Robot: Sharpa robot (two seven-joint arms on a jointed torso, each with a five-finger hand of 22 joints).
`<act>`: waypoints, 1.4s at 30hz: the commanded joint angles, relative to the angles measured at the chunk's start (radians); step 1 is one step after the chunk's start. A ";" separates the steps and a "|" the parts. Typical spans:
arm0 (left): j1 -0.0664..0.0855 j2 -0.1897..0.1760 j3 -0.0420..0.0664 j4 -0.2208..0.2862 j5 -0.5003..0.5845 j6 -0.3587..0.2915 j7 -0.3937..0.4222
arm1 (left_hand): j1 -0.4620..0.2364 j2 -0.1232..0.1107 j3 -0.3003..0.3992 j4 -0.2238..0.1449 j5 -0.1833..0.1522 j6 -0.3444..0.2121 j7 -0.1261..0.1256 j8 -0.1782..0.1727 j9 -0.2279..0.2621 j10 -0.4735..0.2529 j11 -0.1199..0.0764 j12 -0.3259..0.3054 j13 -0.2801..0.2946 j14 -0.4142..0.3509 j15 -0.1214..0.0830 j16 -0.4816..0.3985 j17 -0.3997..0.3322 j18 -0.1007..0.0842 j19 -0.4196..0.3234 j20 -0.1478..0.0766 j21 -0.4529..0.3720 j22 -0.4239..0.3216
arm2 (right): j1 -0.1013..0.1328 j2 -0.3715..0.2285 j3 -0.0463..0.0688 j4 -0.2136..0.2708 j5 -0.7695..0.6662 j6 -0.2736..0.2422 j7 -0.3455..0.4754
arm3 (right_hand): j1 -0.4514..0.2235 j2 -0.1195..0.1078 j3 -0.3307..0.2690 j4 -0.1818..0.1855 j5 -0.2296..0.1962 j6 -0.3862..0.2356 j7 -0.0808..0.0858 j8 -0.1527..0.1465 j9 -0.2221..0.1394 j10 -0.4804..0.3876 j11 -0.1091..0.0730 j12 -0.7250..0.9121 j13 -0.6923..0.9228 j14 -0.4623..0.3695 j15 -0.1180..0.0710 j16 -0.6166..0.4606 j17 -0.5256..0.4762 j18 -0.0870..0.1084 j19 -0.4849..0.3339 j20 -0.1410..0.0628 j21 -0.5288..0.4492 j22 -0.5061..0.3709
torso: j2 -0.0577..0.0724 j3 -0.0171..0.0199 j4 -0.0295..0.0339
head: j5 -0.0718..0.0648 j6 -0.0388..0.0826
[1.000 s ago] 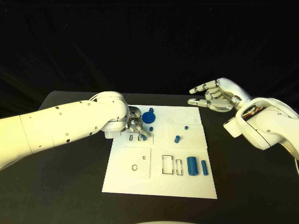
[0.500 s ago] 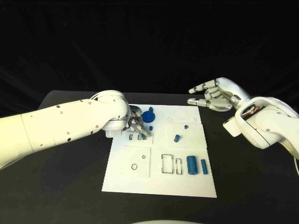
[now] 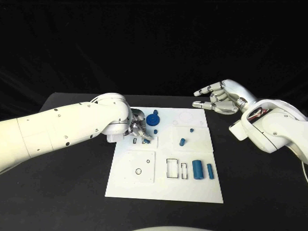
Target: Assemble the parts on the task board
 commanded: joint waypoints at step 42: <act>-0.071 -0.119 0.002 0.137 -0.120 -0.308 -0.005 | -0.151 -0.136 0.466 -0.233 0.015 0.020 -0.002 0.022 0.073 0.036 0.004 0.034 0.053 0.105 0.006 0.003 0.263 -0.020 0.021 0.001 0.019 0.082 | -0.002 -0.008 0.001 -0.004 0.014 0.021 0.009 | 0.005 0.004 -0.010 0.001 0.004 0.009 0.002 0.002 0.001 0.001 0.000 0.005 0.002 0.075 -0.002 -0.004 0.128 0.011 -0.005 -0.002 -0.004 -0.001 | 0.000 0.0049 0.0062 | 0.001 -0.009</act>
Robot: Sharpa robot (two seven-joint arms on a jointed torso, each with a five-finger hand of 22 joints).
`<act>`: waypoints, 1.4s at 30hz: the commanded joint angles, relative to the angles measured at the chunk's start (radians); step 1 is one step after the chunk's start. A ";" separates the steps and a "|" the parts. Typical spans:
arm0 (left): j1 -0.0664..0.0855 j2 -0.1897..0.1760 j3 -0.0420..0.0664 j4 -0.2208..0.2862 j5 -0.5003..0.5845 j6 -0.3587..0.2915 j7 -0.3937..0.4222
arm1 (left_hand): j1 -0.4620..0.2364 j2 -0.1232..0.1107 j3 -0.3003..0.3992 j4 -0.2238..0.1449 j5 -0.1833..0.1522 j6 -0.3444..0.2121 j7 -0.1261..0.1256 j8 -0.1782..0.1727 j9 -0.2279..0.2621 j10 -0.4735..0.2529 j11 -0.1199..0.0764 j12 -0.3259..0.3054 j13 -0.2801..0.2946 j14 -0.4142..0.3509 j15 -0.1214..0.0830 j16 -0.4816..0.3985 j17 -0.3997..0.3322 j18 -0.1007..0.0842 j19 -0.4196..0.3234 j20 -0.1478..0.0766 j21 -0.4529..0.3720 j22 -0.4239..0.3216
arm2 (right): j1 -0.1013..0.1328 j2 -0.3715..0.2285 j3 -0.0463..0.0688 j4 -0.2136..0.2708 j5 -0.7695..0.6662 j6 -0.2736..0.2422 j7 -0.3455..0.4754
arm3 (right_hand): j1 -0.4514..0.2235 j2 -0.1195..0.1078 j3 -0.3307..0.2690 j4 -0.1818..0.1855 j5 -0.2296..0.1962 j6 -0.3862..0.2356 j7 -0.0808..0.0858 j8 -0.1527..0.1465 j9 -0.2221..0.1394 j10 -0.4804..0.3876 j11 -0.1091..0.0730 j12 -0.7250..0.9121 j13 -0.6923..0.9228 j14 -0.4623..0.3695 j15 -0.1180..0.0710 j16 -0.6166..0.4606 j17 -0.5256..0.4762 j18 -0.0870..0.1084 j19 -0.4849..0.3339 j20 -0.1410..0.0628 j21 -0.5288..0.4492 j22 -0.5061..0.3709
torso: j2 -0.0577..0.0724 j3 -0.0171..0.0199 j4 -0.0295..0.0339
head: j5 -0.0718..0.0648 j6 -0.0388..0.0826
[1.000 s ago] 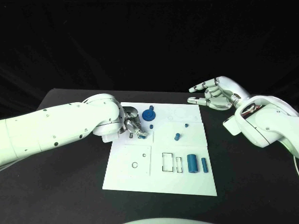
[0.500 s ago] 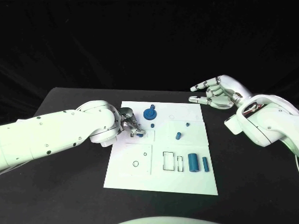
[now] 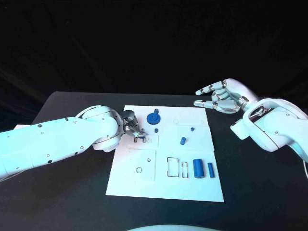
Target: Assemble the parts on the task board
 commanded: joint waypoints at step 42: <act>-0.001 0.025 0.000 -0.007 -0.040 0.126 -0.013 | -0.029 0.001 0.193 -0.181 -0.001 0.009 -0.006 0.009 0.010 0.012 -0.003 0.008 0.003 0.105 0.002 0.003 0.264 -0.020 0.016 -0.002 0.002 0.080 | -0.001 0.004 0.001 -0.004 0.010 0.028 0.011 | 0.004 0.005 -0.007 0.001 0.004 0.006 -0.002 0.002 0.001 0.000 0.000 0.002 -0.002 0.075 -0.002 -0.005 0.126 0.011 -0.006 -0.003 -0.006 -0.004 | 0.000 0.0001 0.0001 | 0.003 -0.010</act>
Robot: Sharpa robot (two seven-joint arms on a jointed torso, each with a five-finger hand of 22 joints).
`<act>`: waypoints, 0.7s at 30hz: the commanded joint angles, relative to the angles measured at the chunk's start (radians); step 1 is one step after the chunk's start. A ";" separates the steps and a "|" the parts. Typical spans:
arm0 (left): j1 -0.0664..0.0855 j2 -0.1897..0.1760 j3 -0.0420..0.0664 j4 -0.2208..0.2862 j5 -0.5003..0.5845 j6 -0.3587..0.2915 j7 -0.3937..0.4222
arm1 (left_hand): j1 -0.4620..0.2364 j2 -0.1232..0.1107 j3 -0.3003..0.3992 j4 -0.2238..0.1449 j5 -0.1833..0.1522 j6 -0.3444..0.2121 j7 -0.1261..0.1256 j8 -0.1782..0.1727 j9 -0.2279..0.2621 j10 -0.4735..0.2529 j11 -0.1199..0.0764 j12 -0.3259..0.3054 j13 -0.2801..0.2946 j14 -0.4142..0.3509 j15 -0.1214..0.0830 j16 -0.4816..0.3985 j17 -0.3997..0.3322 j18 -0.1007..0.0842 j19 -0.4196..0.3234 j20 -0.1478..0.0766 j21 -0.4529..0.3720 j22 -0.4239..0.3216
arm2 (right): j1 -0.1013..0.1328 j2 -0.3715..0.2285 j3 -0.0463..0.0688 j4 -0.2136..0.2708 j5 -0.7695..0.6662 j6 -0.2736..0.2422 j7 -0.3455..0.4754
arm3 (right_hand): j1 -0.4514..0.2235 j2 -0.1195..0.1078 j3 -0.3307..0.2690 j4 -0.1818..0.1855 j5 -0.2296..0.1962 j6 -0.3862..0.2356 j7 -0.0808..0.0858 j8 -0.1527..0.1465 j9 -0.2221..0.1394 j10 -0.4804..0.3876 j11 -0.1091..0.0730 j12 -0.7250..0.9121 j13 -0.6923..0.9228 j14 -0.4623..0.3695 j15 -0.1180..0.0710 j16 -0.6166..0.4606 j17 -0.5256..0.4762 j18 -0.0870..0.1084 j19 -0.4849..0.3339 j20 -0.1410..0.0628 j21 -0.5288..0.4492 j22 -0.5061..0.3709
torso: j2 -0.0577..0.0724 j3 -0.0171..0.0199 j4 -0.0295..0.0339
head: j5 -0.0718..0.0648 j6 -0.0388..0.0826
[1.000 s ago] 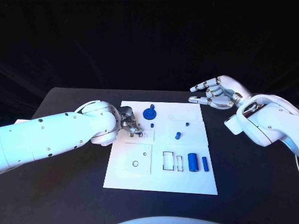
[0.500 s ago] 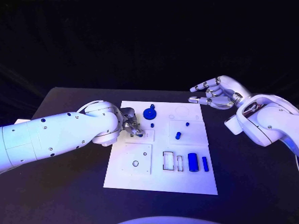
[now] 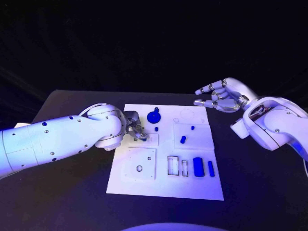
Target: Assemble the parts on the task board
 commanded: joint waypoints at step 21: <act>-0.001 0.014 -0.002 -0.026 -0.005 0.089 -0.007 | -0.178 0.010 0.048 -0.083 -0.001 0.055 -0.036 0.012 0.017 0.020 -0.019 0.028 0.026 0.105 -0.015 0.003 0.263 -0.020 0.015 -0.013 0.000 0.083 | -0.001 0.000 0.001 0.000 0.000 0.008 0.007 | 0.004 0.005 -0.008 0.002 0.004 0.006 -0.002 0.002 0.001 -0.001 0.000 0.001 -0.003 0.075 -0.002 -0.006 0.126 0.012 -0.007 -0.003 -0.007 -0.003 | 0.000 0.0006 -0.0008 | 0.001 -0.010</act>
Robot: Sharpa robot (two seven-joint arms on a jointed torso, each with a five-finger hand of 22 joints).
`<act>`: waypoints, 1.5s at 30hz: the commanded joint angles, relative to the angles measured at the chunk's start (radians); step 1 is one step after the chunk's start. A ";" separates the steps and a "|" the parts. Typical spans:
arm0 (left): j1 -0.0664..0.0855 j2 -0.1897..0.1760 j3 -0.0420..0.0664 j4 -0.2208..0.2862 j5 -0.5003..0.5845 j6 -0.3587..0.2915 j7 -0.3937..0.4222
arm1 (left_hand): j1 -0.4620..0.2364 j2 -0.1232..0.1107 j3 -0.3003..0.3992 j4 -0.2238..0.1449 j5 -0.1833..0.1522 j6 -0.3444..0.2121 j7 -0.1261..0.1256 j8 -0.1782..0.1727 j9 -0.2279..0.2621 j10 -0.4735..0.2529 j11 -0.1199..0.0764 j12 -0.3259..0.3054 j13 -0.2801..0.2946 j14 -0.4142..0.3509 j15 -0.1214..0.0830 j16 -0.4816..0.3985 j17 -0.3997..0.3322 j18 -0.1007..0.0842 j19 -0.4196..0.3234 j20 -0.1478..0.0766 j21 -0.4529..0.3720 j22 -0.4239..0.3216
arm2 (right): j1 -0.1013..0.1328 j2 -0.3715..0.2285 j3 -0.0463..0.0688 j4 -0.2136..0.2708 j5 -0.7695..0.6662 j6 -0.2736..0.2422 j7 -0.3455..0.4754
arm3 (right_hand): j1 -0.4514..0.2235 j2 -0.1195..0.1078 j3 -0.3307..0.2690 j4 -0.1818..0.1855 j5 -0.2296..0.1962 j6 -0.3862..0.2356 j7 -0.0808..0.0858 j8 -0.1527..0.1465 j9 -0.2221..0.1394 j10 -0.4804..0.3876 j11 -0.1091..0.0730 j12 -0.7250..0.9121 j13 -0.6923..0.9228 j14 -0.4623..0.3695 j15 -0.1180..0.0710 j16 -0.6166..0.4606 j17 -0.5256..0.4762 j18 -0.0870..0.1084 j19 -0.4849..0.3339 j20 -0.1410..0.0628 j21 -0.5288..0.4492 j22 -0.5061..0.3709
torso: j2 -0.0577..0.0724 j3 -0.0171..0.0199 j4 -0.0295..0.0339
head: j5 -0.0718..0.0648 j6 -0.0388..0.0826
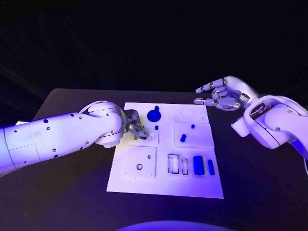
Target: Assemble the parts on the task board
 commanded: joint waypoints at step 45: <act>-0.002 0.014 0.002 -0.036 -0.001 0.033 -0.004 | -0.147 0.033 -0.380 0.139 -0.056 0.044 -0.014 0.019 0.037 0.014 -0.010 0.011 0.004 0.105 -0.013 0.003 0.263 -0.026 0.027 -0.015 0.010 0.111 | -0.001 -0.001 0.000 0.000 0.000 0.008 0.007 | 0.000 0.007 -0.012 0.003 0.008 0.006 -0.002 0.001 0.001 -0.002 0.000 -0.001 -0.003 0.075 -0.003 -0.008 0.124 0.013 -0.010 -0.003 -0.009 -0.009 | 0.000 -0.0012 0.0001 | -0.006 -0.003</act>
